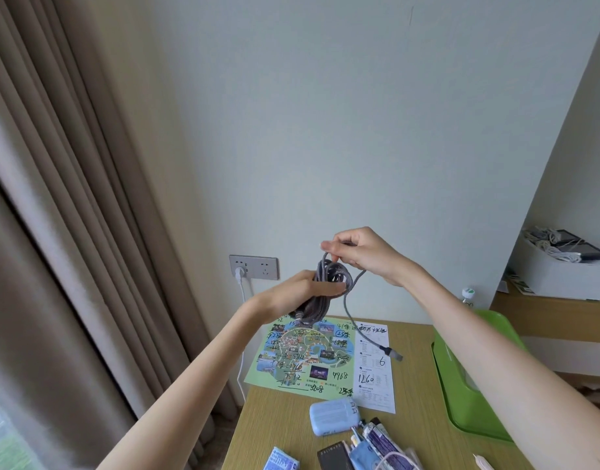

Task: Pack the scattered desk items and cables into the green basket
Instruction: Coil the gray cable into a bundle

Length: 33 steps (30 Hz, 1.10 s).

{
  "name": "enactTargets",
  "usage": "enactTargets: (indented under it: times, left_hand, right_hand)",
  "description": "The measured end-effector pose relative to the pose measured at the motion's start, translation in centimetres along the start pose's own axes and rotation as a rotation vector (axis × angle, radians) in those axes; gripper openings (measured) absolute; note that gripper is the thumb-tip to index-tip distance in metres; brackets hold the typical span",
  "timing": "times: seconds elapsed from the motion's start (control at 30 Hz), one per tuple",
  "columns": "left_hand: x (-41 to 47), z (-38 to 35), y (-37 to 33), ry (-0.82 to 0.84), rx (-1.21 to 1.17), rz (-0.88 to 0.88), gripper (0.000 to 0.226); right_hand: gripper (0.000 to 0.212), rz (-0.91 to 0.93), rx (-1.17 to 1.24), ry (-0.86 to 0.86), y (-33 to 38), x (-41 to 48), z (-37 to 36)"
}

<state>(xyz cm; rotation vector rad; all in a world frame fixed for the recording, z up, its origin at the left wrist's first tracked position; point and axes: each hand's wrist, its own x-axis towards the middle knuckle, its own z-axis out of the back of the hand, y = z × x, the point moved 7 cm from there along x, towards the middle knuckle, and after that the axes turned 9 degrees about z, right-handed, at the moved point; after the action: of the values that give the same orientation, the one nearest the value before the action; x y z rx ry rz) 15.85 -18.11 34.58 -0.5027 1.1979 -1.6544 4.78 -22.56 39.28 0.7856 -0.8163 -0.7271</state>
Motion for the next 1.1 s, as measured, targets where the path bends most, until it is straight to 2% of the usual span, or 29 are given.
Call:
enactTargets:
  times: [0.07,0.17,0.4,0.53,0.63,0.73,0.9,1.1]
  left_hand:
    - [-0.2,0.4,-0.7,-0.022,-0.106,-0.039,0.03]
    - [-0.3,1.6,-1.2,-0.169,-0.185,-0.055,0.027]
    - [-0.6,3.6,-1.9,-0.53,-0.288,-0.151,0.027]
    - [-0.9,4.1,-2.3,-0.654,-0.344,-0.194,0.027]
    - [-1.0,4.0,-2.4,-0.69,-0.36,-0.208,0.024]
    - [-0.7,4.2,-1.6,-0.714,-0.361,-0.125,0.014]
    - [-0.2,3.8,-0.9,-0.631,-0.482,-0.118,0.007]
    - [0.3,3.4,-0.6,-0.564,-0.453,-0.1,0.027]
  right_hand:
    - [0.04,-0.024,0.062,-0.054,-0.8,-0.5,0.3]
    - [0.044,-0.076,0.174,-0.08,-2.2,-1.1,0.0]
    - [0.047,-0.114,0.266,-0.027,-3.0,-1.7,-2.1]
    - [0.05,-0.105,0.31,0.014,-2.4,-1.5,-3.3]
    - [0.049,-0.102,0.328,0.026,-2.1,-1.4,-3.8]
    - [0.047,-0.121,0.31,0.047,-2.2,-1.4,-4.1]
    - [0.051,-0.162,0.217,0.127,-2.4,-2.0,-4.3]
    - [0.047,-0.147,0.157,0.109,-2.4,-2.2,-4.1]
